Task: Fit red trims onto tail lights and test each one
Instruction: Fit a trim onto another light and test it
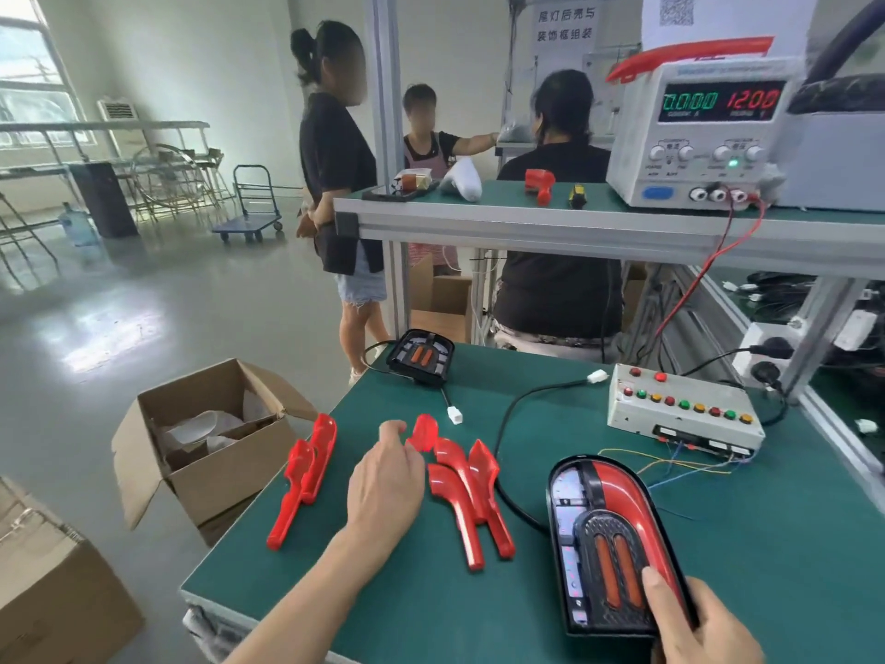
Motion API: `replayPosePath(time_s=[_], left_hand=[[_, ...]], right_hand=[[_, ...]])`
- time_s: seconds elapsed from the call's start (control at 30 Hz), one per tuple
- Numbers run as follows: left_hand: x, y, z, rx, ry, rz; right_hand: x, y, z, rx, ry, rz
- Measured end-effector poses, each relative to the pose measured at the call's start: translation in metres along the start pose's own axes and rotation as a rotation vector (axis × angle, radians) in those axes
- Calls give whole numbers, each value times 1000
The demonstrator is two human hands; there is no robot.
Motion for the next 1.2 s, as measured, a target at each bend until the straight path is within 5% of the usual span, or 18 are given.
replayPosePath(time_s=[0.13,0.27,0.47,1.2], left_hand=[[-46,-2,39,-567,38,-190],[-77,-20,77,-730,87,-281],[-91,-26,103,-340,-138,-48],[-94,-31,141,142,-241,-40]], right_hand=[[12,-1,10,-21,-12,-27],[13,-3,19,-35,-12,-75],[14,-2,25,38,14,-54],[17,-4,34,9,33,-78]])
Point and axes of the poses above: each hand's wrist, its own x-axis towards the middle knuckle, its own y-axis out of the back of the hand, z = x × y, the point moved 4 cm from there along x, towards the middle knuckle, and after that the axes turned 9 degrees about x, right-handed, at the moved point
